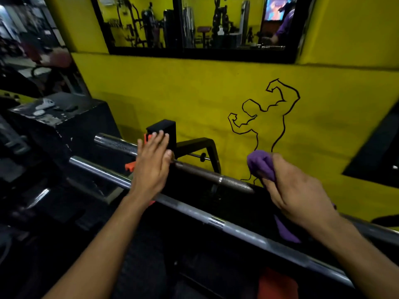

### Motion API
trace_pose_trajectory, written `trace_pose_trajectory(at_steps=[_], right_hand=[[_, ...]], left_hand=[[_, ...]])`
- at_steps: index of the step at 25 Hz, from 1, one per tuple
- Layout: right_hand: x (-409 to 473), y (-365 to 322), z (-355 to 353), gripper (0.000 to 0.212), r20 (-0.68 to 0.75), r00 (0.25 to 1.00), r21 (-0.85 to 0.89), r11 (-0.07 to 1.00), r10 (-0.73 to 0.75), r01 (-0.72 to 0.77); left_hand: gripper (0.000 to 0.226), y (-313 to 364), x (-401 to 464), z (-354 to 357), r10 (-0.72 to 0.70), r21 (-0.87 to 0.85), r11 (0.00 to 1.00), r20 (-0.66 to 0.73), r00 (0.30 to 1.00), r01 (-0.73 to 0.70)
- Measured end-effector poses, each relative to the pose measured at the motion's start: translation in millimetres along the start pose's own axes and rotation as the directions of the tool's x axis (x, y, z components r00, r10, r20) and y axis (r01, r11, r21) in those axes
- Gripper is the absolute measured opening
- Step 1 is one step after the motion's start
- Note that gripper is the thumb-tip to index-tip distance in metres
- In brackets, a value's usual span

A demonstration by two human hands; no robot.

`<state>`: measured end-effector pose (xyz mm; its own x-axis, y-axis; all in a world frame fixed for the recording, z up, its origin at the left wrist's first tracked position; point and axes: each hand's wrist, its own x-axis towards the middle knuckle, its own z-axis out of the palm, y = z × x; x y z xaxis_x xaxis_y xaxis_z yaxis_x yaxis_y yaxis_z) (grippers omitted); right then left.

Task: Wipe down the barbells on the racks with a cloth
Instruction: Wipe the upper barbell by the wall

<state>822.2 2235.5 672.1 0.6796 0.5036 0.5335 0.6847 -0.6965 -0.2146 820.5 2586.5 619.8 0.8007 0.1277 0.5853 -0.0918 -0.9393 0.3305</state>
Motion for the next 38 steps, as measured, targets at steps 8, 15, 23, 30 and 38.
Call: trace_pose_trajectory(at_steps=[8,15,23,30,38], right_hand=[[-4.4,7.1,47.3,0.076,0.363,0.931,-0.429,0.878,-0.05,0.214],[83.5,-85.6,129.9,0.055,0.361,0.926,-0.393,0.883,-0.106,0.254],[13.8,-29.0,75.2,0.069,0.336,0.942,-0.453,0.874,-0.018,0.178],[34.3,-54.6,90.9,0.061,0.257,0.953,-0.527,0.85,0.159,0.0],[79.9,-115.8,151.5,0.068,0.201,0.976,-0.477,0.879,0.086,0.021]], left_hand=[[0.069,-94.5,29.3,-6.8,0.057,0.117,0.989,0.27,0.961,-0.091],[0.066,-102.5,32.2,-2.7,0.077,0.103,0.988,0.303,0.95,-0.113],[0.068,-106.4,32.0,3.7,0.084,0.125,0.984,0.286,0.955,-0.124],[0.068,-101.3,31.5,1.7,0.072,0.143,0.983,0.274,0.959,-0.115],[0.07,-103.2,31.8,-0.3,0.085,0.126,0.984,0.299,0.95,-0.128]])
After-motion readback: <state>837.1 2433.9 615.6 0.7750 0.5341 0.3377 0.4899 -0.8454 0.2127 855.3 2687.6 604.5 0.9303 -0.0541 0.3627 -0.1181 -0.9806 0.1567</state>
